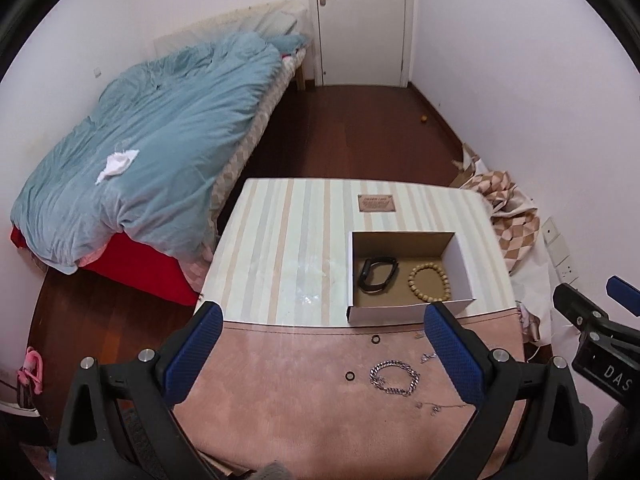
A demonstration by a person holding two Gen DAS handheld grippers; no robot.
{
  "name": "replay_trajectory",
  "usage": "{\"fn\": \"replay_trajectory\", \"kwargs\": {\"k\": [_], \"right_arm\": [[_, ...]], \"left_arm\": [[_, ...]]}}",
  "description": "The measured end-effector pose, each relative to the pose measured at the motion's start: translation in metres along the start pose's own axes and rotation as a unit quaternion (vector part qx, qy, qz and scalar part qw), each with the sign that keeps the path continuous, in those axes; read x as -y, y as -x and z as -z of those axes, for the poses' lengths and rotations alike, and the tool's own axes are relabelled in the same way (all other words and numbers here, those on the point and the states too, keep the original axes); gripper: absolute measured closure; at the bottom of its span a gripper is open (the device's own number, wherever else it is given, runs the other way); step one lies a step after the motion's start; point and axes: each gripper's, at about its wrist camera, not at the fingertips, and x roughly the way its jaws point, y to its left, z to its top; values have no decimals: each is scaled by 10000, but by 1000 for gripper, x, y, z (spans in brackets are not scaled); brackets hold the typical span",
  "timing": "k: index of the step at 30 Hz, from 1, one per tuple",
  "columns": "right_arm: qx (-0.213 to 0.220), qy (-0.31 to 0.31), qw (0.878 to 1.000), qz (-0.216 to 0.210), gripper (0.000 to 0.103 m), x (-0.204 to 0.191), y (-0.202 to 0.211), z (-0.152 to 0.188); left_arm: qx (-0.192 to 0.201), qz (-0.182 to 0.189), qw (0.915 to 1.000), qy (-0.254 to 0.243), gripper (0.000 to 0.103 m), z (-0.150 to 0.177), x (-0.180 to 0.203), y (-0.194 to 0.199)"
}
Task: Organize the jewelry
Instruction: 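Lift both grippers out of the box back over the mat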
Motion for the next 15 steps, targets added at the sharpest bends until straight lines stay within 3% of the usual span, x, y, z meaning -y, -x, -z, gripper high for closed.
{"fn": "replay_trajectory", "kwargs": {"k": [8, 12, 15], "right_arm": [[54, -251, 9995, -200, 10, 16, 27, 15], [-480, -384, 9975, -347, 10, 21, -5, 40], [-835, -481, 9947, -364, 10, 24, -35, 65]], "left_arm": [[67, 15, 9999, 93, 0, 18, 1, 21], [-111, -126, 9998, 104, 0, 37, 0, 0], [-470, -123, 9987, 123, 0, 58, -3, -31]]}}
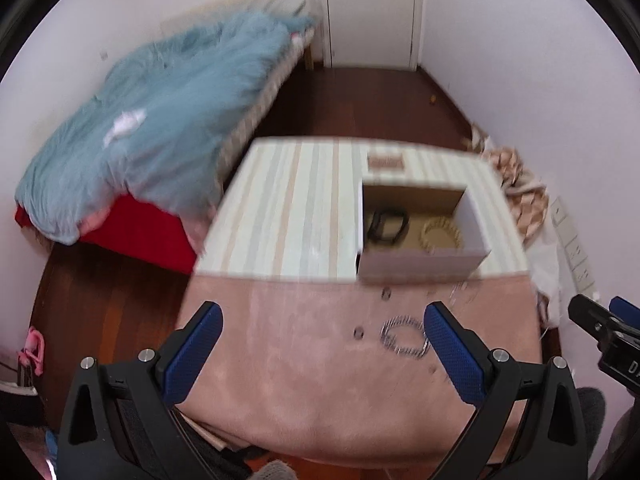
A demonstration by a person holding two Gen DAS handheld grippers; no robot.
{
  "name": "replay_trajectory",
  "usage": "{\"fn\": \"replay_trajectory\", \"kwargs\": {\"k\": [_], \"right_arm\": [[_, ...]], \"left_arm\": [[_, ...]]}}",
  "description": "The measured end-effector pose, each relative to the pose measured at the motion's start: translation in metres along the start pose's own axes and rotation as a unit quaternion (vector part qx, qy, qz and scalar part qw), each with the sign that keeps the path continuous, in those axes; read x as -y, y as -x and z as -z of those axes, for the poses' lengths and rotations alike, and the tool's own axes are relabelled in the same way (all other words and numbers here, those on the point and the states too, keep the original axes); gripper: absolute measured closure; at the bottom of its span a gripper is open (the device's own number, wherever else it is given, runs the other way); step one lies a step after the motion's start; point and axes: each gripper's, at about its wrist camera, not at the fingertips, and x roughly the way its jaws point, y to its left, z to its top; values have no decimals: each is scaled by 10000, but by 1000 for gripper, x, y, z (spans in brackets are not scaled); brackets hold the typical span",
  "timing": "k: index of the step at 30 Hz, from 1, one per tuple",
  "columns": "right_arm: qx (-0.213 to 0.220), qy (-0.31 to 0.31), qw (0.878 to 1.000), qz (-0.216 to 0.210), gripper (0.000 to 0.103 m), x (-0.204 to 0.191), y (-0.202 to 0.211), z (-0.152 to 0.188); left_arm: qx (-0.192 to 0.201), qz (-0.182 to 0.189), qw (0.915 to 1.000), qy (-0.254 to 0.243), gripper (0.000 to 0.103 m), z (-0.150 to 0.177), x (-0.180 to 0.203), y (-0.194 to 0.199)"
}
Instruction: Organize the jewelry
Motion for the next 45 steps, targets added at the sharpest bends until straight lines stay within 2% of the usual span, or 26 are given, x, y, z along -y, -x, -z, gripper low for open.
{"fn": "replay_trajectory", "kwargs": {"k": [3, 6, 7, 11, 14, 20, 22, 23, 25, 27, 29, 35, 38, 41, 42, 45], "right_arm": [[-278, -156, 9995, -42, 13, 9, -32, 19], [-443, -222, 9987, 98, 40, 18, -62, 35], [-509, -278, 9982, 123, 42, 22, -72, 39], [-704, -528, 9960, 148, 42, 38, -101, 54], [-790, -670, 9945, 174, 42, 48, -116, 57], [-846, -1189, 9893, 64, 42, 74, -127, 59], [-892, -1345, 9869, -22, 42, 81, -129, 62], [-919, -1388, 9860, -47, 42, 83, -130, 64], [-965, -1409, 9853, -78, 42, 84, -132, 69], [-1031, -1356, 9854, -73, 42, 80, -135, 75], [-1060, -1321, 9855, -86, 42, 77, -137, 78], [-984, -1088, 9892, 70, 42, 61, -141, 83], [-960, -931, 9909, 163, 51, 54, -143, 86], [-854, -777, 9930, 232, 74, 48, -142, 88], [-815, -749, 9936, 209, 91, 47, -143, 89], [-754, -788, 9940, 117, 93, 46, -141, 90]], "left_arm": [[-429, 89, 9990, 5, 0, 20, 2, -37], [-854, 226, 9961, 2, 1, 37, 8, -73], [-1000, 283, 9946, -3, 1, 42, 11, -85], [-1388, 594, 9885, 29, 2, 52, 24, -118], [-1518, 699, 9859, -13, 15, 52, 37, -134], [-1662, 718, 9833, -177, 17, 45, 64, -162], [-1682, 632, 9833, -300, 33, 45, 71, -169], [-1620, 447, 9849, -429, 36, 45, 75, -171], [-1542, 319, 9859, -558, 47, 45, 79, -172], [-1411, 278, 9878, -598, 80, 46, 80, -169], [-1434, 468, 9871, -541, 97, 48, 79, -169], [-1315, 574, 9887, -442, 98, 62, 63, -150], [-1270, 681, 9890, -321, 98, 65, 51, -135], [-1217, 752, 9894, -235, 100, 67, 40, -122], [-1204, 755, 9896, -224, 100, 67, 39, -120], [-1170, 816, 9897, -145, 100, 68, 29, -109]]}}
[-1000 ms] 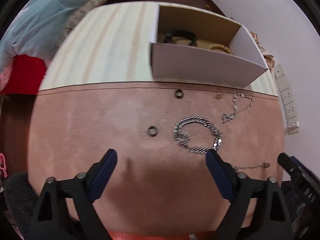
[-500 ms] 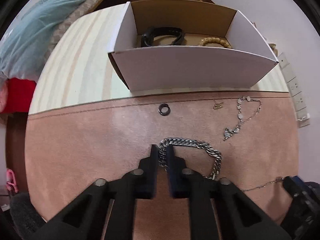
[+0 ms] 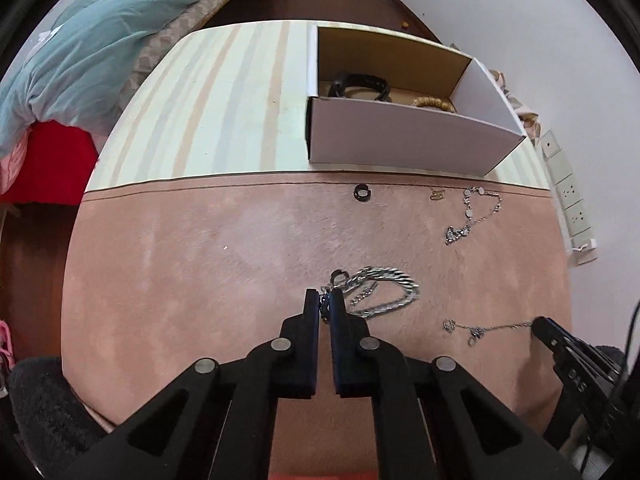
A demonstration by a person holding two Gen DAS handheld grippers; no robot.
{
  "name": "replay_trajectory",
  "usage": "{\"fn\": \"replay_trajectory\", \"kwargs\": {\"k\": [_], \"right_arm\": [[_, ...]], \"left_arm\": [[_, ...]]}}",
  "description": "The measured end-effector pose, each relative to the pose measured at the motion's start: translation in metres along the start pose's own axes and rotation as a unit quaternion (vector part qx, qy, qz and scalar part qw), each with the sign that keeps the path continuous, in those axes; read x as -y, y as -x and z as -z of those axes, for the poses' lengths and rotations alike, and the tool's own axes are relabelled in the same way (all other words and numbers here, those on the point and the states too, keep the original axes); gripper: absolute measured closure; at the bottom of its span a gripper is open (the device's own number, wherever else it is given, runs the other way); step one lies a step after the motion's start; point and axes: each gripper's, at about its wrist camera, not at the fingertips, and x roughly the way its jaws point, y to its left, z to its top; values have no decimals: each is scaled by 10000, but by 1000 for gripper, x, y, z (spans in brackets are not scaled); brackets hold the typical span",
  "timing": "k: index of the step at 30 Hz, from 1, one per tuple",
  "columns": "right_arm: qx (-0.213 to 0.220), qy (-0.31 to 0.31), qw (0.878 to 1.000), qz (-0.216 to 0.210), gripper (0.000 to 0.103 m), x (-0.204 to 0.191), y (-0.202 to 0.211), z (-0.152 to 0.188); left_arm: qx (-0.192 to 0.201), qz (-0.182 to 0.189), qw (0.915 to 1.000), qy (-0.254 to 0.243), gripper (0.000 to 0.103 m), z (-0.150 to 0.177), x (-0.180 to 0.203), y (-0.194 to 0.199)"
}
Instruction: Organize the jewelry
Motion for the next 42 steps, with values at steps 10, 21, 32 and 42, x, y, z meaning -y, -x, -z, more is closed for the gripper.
{"fn": "replay_trajectory", "kwargs": {"k": [10, 21, 32, 42], "right_arm": [[408, 273, 9960, -743, 93, -24, 51, -13], [537, 585, 9835, -1624, 93, -57, 103, -53], [1023, 743, 9745, -1855, 94, -85, 147, -114], [435, 439, 9861, -1541, 94, -69, 72, -71]], "left_arm": [[344, 355, 9987, 120, 101, -24, -11, 40], [744, 678, 9947, 221, 102, -59, -16, 81], [768, 968, 9915, 402, 89, -106, -30, 93], [-557, 1122, 9788, 1618, 44, -48, -82, -30]]}}
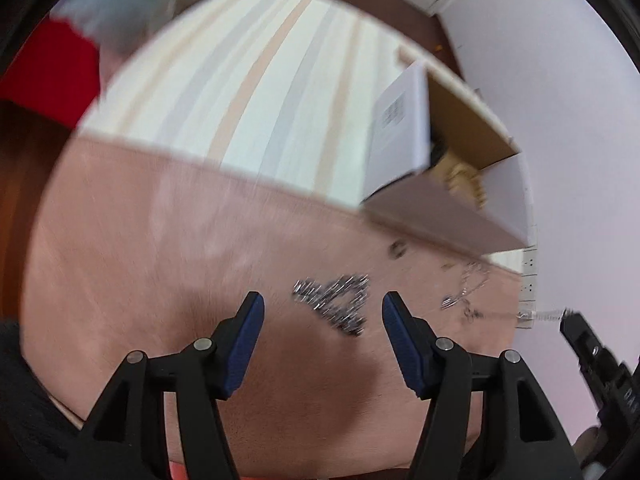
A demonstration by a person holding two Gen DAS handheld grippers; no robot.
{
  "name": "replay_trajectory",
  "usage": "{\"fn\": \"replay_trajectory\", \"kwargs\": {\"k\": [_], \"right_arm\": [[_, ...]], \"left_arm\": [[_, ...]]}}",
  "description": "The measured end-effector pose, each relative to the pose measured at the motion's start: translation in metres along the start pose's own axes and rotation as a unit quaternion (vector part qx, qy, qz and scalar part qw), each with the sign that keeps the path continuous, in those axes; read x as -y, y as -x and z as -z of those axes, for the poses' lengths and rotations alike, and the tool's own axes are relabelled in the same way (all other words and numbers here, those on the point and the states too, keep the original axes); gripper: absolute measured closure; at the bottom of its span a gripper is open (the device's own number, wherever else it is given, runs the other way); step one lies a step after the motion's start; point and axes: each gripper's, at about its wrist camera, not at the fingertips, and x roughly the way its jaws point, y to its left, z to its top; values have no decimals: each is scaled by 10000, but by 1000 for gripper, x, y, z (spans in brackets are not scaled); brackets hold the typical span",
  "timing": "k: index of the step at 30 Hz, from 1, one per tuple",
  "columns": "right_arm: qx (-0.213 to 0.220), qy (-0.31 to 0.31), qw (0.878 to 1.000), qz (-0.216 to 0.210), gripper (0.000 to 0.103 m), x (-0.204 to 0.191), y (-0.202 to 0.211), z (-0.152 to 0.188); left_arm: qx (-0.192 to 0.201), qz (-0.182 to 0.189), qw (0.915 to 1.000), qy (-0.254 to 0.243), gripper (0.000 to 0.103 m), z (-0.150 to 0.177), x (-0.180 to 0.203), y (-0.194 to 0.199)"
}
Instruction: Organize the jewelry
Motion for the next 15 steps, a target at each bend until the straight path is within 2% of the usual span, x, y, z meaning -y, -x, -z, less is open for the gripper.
{"fn": "replay_trajectory", "kwargs": {"k": [4, 10, 12, 14, 15], "right_arm": [[-165, -196, 9995, 158, 94, 18, -18, 20], [-314, -322, 9984, 335, 93, 33, -33, 36], [-338, -330, 9982, 378, 93, 35, -37, 39], [-348, -340, 9980, 393, 93, 35, -37, 40], [-334, -333, 9981, 407, 93, 35, -37, 40]], "left_arm": [[-28, -98, 9999, 56, 45, 8, 2, -20], [290, -748, 9958, -451, 48, 8, 28, -30], [443, -1049, 9898, -853, 85, 11, 39, -33], [420, -942, 9899, -975, 95, 14, 44, -34], [408, -968, 9891, -1034, 96, 15, 46, -35]]}}
